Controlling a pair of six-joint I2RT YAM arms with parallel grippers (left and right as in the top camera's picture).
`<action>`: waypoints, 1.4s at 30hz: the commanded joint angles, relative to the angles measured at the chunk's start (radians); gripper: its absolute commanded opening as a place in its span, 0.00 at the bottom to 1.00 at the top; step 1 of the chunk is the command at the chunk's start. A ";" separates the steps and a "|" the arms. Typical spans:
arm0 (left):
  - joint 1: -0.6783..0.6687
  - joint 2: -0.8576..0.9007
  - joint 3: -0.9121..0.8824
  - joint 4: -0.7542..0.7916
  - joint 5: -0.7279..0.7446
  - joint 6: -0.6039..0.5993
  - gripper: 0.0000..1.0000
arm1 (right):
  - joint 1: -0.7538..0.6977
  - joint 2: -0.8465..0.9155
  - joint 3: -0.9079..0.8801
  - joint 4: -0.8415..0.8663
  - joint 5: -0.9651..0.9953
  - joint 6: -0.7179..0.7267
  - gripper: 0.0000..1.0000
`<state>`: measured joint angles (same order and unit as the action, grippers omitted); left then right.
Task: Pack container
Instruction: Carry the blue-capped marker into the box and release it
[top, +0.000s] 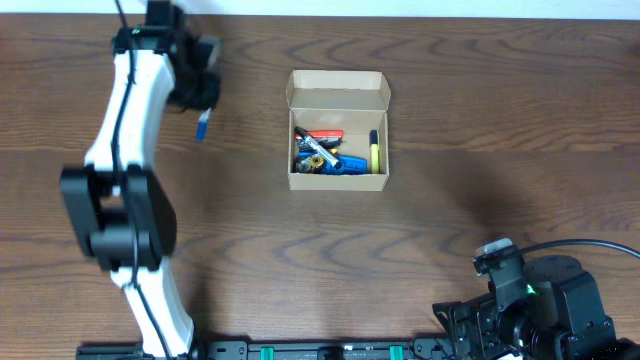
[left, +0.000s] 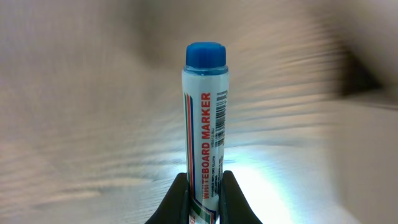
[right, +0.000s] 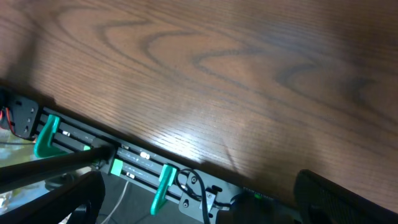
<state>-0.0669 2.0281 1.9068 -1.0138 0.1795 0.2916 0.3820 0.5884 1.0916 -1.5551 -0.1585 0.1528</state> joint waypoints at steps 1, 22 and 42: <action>-0.113 -0.130 0.021 -0.002 -0.003 0.185 0.05 | 0.008 -0.001 0.000 -0.001 -0.003 0.010 0.99; -0.529 0.037 0.019 -0.122 0.015 0.829 0.06 | 0.008 -0.001 0.000 -0.002 -0.003 0.010 0.99; -0.529 0.084 0.021 -0.083 0.024 0.619 0.66 | 0.008 -0.002 0.000 -0.002 -0.003 0.011 0.99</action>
<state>-0.5995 2.1288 1.9320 -1.0931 0.1997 1.0164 0.3820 0.5888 1.0916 -1.5551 -0.1585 0.1528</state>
